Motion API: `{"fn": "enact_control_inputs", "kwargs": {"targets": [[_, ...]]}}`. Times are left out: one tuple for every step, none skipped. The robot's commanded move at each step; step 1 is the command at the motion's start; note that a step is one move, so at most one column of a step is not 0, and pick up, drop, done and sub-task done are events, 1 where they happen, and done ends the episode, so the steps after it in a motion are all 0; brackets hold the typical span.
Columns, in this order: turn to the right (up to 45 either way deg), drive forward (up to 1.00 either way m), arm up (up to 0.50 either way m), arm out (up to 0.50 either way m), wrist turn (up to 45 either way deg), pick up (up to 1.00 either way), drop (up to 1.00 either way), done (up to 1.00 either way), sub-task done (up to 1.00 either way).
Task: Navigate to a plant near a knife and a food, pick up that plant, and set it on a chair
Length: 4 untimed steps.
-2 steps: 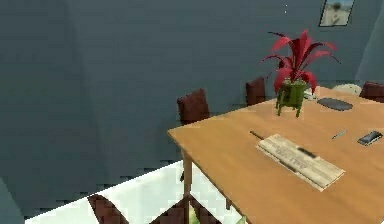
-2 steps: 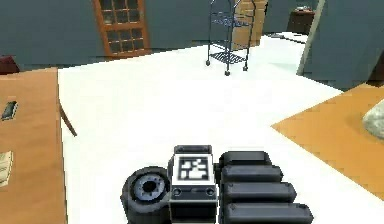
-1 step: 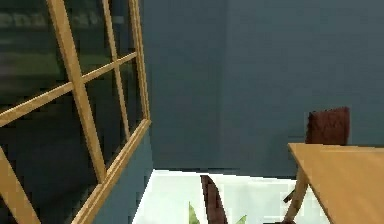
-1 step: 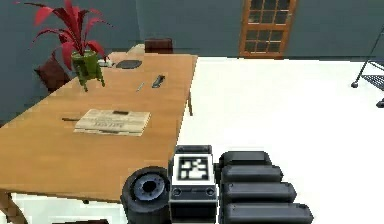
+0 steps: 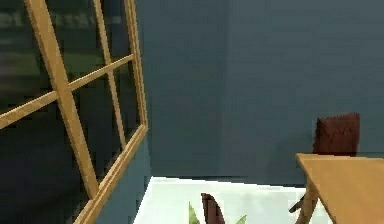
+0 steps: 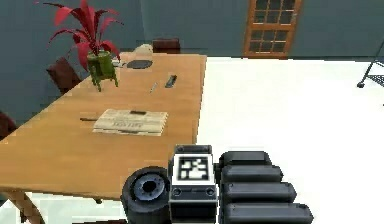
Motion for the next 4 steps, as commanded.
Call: {"fn": "enact_control_inputs", "kwargs": {"targets": [[45.0, 0.00, 0.00, 0.00, 0.0, 0.00, 0.00, 0.00, 0.00], [9.0, 0.00, 0.00, 0.00, 0.0, 0.00, 0.00, 0.00, 0.00], [-45.0, 0.00, 0.00, 0.00, 0.0, 0.00, 0.00, 0.00, 0.00], [-3.0, 0.00, 0.00, 0.00, 0.0, 0.00, 0.00, 0.00, 0.00]]}}
